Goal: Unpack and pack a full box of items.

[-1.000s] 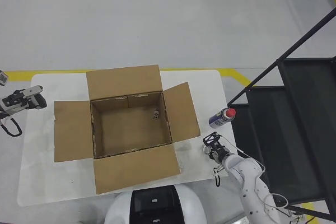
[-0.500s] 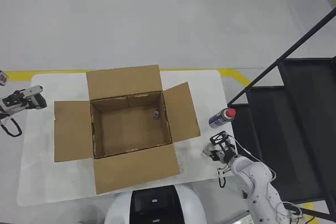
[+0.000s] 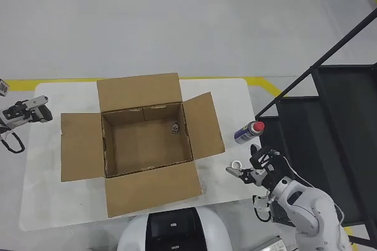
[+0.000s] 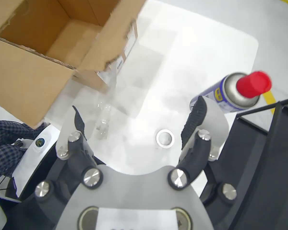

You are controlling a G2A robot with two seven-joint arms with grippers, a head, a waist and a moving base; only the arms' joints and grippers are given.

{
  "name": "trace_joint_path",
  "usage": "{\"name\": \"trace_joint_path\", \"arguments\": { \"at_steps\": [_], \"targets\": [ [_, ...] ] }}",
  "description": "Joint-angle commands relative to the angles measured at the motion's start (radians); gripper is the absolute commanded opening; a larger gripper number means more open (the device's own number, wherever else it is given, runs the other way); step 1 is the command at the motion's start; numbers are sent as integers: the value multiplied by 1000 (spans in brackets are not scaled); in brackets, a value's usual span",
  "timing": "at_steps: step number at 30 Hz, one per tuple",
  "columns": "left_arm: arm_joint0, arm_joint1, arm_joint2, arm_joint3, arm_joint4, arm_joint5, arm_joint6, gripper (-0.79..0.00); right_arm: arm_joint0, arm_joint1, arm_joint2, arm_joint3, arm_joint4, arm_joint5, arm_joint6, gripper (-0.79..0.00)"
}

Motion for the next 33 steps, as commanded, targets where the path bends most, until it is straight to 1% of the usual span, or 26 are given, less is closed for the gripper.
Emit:
{"name": "trace_joint_path", "arguments": {
  "at_steps": [1, 5, 8, 10, 14, 16, 19, 23, 24, 25, 28, 31, 33],
  "targets": [
    [0, 0, 0, 0, 0, 0, 0, 0, 5, 4, 4, -30, -5, -25, -20, 0],
    [0, 0, 0, 0, 0, 0, 0, 0, 68, 12, -16, -65, -15, -43, -12, 0],
    [0, 0, 0, 0, 0, 0, 0, 0, 164, 16, -75, -53, -19, -29, 51, 0],
    [0, 0, 0, 0, 0, 0, 0, 0, 253, 17, -142, -17, -1, -13, 103, 0],
    [0, 0, 0, 0, 0, 0, 0, 0, 438, 15, -303, 82, -19, 29, 232, 0],
    [0, 0, 0, 0, 0, 0, 0, 0, 520, 11, -380, 132, -34, 54, 279, 0],
    [0, 0, 0, 0, 0, 0, 0, 0, 622, 2, -489, 201, -72, 104, 336, 0],
    [0, 0, 0, 0, 0, 0, 0, 0, 727, -13, -623, 280, -136, 178, 393, 0],
    [0, 0, 0, 0, 0, 0, 0, 0, 752, -16, -653, 300, -158, 193, 408, -22],
    [0, 0, 0, 0, 0, 0, 0, 0, 775, -20, -684, 320, -187, 207, 423, -74],
    [0, 0, 0, 0, 0, 0, 0, 0, 839, -31, -770, 382, -264, 226, 462, -145],
    [0, 0, 0, 0, 0, 0, 0, 0, 900, -41, -840, 449, -318, 206, 490, -139],
    [0, 0, 0, 0, 0, 0, 0, 0, 937, -47, -875, 499, -328, 172, 512, -117]
  ]
}}
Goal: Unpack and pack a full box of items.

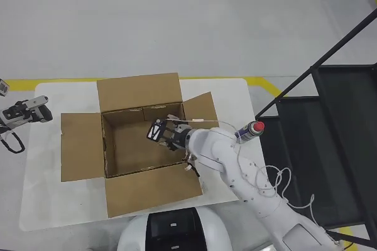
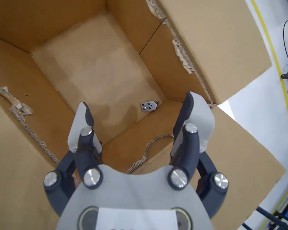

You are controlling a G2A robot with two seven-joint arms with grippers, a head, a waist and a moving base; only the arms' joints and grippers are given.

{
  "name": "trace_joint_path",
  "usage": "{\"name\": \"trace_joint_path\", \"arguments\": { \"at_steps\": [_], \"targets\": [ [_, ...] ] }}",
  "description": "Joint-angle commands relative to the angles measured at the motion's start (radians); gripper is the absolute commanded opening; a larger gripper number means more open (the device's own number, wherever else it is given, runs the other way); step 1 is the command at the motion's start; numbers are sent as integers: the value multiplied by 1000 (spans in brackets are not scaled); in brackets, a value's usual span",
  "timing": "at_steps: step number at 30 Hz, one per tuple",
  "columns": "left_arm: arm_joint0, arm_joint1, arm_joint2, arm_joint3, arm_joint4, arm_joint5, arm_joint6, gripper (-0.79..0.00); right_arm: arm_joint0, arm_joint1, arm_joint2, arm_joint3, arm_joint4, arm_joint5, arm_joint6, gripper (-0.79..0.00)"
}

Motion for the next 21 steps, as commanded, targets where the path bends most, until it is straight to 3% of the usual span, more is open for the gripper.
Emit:
{"name": "trace_joint_path", "arguments": {
  "at_steps": [1, 4, 9, 14, 21],
  "targets": [
    [0, 0, 0, 0, 0, 0, 0, 0, 39, -5, -28, 49, -11, -32, 27, -114],
    [0, 0, 0, 0, 0, 0, 0, 0, 99, -12, -69, 122, -12, -123, 66, -197],
    [0, 0, 0, 0, 0, 0, 0, 0, 189, -22, -107, 223, -13, -227, 100, -172],
    [0, 0, 0, 0, 0, 0, 0, 0, 267, -39, -146, 318, 0, -267, 126, -154],
    [0, 0, 0, 0, 0, 0, 0, 0, 361, -80, -233, 505, -5, -252, 79, -262]
  ]
}}
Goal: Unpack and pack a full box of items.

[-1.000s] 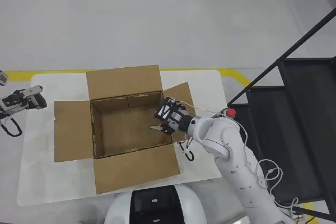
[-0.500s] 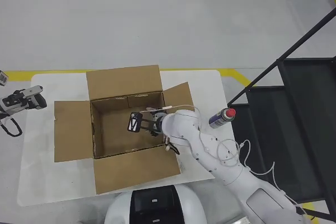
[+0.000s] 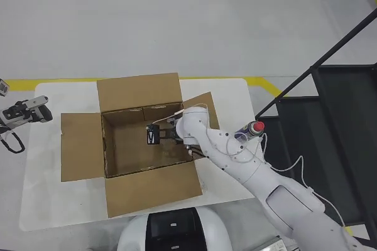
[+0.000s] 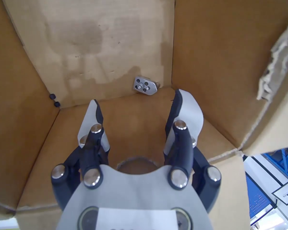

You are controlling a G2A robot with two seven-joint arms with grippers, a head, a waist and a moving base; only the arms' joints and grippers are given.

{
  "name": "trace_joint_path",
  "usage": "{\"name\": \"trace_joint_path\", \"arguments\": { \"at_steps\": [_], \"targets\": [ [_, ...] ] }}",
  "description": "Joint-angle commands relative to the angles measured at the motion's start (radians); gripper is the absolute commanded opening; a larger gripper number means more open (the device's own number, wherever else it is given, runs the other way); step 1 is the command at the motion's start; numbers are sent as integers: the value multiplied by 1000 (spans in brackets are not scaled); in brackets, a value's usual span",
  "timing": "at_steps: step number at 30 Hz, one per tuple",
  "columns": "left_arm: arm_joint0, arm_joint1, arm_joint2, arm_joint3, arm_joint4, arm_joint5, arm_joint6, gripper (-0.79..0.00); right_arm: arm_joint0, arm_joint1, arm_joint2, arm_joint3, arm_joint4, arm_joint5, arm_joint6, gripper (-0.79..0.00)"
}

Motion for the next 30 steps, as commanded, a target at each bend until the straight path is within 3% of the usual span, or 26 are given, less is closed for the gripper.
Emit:
{"name": "trace_joint_path", "arguments": {
  "at_steps": [1, 5, 11, 15, 21, 30],
  "targets": [
    [0, 0, 0, 0, 0, 0, 0, 0, 22, -13, -22, 55, 4, 13, -28, -265],
    [0, 0, 0, 0, 0, 0, 0, 0, 65, -42, -66, 154, 3, 44, -76, -271],
    [0, 0, 0, 0, 0, 0, 0, 0, 126, -88, -125, 285, -10, 91, -132, -163],
    [0, 0, 0, 0, 0, 0, 0, 0, 156, -119, -167, 358, -30, 97, -145, -185],
    [0, 0, 0, 0, 0, 0, 0, 0, 188, -160, -208, 454, -40, 90, -160, -326],
    [0, 0, 0, 0, 0, 0, 0, 0, 220, -208, -245, 567, -64, 95, -187, -317]
  ]
}}
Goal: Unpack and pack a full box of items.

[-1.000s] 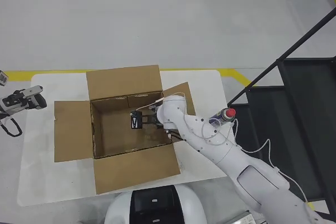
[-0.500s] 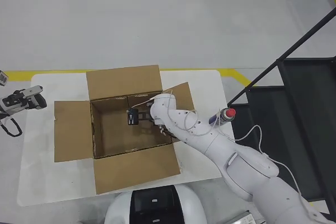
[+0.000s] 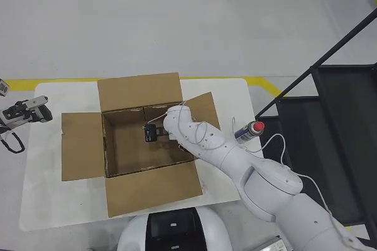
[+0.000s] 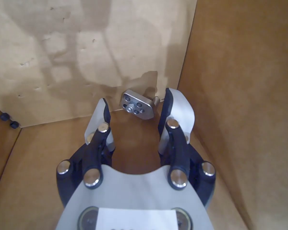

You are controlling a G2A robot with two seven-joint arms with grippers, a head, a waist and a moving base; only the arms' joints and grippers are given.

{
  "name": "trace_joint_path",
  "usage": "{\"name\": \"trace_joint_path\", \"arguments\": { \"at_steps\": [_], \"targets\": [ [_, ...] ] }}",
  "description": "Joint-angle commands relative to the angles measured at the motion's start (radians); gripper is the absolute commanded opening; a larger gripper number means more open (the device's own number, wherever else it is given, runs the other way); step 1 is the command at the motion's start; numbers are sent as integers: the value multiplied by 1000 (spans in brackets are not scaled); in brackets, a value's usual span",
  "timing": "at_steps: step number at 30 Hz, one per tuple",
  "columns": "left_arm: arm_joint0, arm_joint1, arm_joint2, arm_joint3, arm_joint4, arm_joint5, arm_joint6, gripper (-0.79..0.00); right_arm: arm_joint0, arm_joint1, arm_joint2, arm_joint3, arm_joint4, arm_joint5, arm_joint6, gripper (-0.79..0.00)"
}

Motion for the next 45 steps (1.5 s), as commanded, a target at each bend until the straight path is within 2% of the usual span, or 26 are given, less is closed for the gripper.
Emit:
{"name": "trace_joint_path", "arguments": {
  "at_steps": [1, 4, 7, 9, 10, 11, 12, 20, 28, 32, 37, 45],
  "targets": [
    [0, 0, 0, 0, 0, 0, 0, 0, 3, -8, -6, 20, -6, 1, -7, -320],
    [0, 0, 0, 0, 0, 0, 0, 0, 10, -23, -17, 48, -17, 3, -17, -351],
    [0, 0, 0, 0, 0, 0, 0, 0, 15, -37, -25, 77, -25, 10, -26, -416],
    [0, 0, 0, 0, 0, 0, 0, 0, 20, -46, -30, 94, -30, 10, -34, -526],
    [0, 0, 0, 0, 0, 0, 0, 0, 21, -51, -32, 102, -33, 11, -38, -610],
    [0, 0, 0, 0, 0, 0, 0, 0, 24, -55, -34, 110, -36, 12, -43, -748],
    [0, 0, 0, 0, 0, 0, 0, 0, 25, -59, -38, 116, -43, 13, -45, -785],
    [0, 0, 0, 0, 0, 0, 0, 0, 40, -77, -31, 139, -42, 12, -95, -785],
    [0, 0, 0, 0, 0, 0, 0, 0, 37, -57, 16, 59, -19, 3, -153, -785],
    [0, 0, 0, 0, 0, 0, 0, 0, 15, -27, 61, -28, -7, -2, -166, -785],
    [0, 0, 0, 0, 0, 0, 0, 0, -43, 31, 151, -176, 9, -24, -153, -785],
    [0, 0, 0, 0, 0, 0, 0, 0, -222, 137, 343, -460, 37, -125, -90, -785]
  ]
}}
